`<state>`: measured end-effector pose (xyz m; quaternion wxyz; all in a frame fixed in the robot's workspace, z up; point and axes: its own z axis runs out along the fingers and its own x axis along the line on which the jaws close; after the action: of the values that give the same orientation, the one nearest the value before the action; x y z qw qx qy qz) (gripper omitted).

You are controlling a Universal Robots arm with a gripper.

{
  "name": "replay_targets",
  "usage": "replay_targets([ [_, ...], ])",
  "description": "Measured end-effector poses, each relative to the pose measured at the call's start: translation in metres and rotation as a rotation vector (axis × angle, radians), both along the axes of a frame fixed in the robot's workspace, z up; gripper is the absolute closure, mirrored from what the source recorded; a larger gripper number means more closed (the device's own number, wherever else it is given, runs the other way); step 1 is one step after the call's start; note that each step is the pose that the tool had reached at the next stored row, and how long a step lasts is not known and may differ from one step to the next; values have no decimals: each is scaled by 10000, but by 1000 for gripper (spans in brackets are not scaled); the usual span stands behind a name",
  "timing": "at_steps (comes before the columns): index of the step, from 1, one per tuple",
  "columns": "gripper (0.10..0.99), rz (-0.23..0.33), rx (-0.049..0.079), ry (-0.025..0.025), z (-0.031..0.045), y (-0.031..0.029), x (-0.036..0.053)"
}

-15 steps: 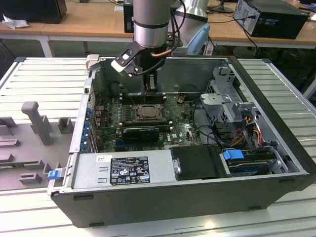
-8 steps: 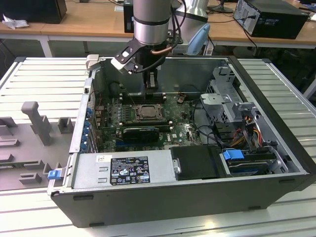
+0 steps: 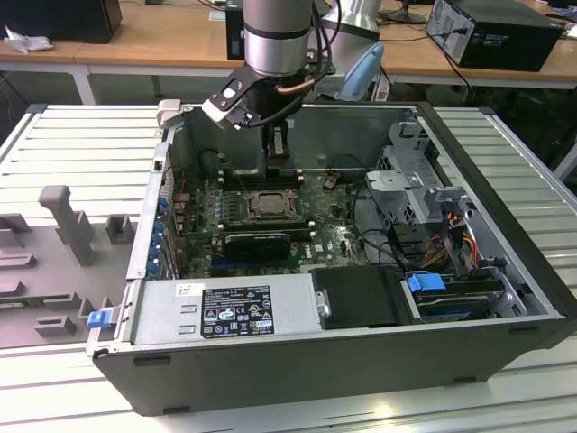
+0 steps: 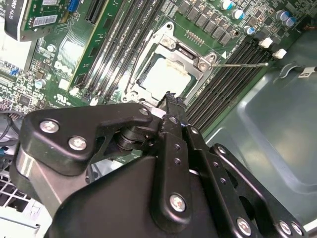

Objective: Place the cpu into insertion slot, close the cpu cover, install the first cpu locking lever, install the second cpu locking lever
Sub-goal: 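Install the first cpu locking lever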

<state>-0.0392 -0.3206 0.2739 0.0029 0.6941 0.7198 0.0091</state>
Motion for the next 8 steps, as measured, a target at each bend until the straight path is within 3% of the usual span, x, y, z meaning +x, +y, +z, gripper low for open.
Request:
replay_targets([
  [8, 980, 0, -6, 0, 85, 0, 0],
])
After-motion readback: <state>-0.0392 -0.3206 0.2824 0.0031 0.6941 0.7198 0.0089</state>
